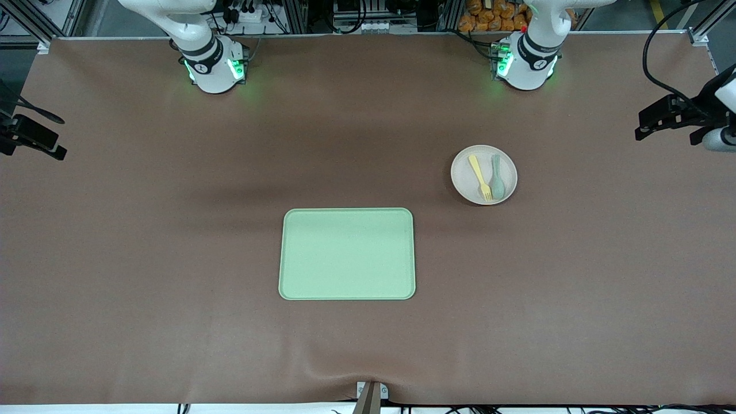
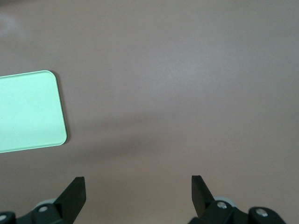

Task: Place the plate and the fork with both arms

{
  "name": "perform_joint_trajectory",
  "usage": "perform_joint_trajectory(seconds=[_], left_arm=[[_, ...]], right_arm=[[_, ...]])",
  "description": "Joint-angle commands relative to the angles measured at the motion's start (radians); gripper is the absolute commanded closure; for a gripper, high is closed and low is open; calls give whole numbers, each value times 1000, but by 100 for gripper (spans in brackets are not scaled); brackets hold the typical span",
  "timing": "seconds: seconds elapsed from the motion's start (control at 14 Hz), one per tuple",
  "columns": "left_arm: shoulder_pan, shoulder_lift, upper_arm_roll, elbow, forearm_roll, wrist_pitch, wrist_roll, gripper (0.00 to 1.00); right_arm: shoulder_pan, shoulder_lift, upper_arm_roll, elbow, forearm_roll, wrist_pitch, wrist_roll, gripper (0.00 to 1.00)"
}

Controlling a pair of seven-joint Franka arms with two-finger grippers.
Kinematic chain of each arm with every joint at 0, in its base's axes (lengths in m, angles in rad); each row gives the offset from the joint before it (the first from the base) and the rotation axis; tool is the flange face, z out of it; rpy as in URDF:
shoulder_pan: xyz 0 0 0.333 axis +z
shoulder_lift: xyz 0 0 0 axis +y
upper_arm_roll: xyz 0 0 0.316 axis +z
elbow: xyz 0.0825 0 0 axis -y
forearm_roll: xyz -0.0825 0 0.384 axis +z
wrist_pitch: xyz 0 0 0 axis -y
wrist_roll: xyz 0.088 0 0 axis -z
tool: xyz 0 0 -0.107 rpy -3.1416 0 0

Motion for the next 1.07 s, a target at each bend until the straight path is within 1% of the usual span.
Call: perform_joint_trajectory(seconds=[0.0,0.07,0.29,0.5,0.64,0.79,1.0], left_arm=[[-4,37,-12,4,25,-8,1,0],[-6,40,-13,-16,25,-13,4,0],[-9,45,-23,-116,12,9,16,0],[-15,42,-81,-267,12,77,16,0],[-15,27,-102,-372,12,163,14,0],[-14,21,-115,-449,11,229,2,0],[-12,24,-115,-564,11,350,2,0]], right_arm=[[-25,-7,10,-2,9,-8,-8,0],[-23,-7,10,-2,9,-8,-6,0],[-25,-7,10,-2,9,-10,-6,0],[-25,-7,10,-2,9,-10,-8,0],[-25,-7,10,-2,9,-10,-8,0],[-25,-7,10,-2,10,-10,-6,0],[-39,-7,10,-2,16,-10,-6,0]])
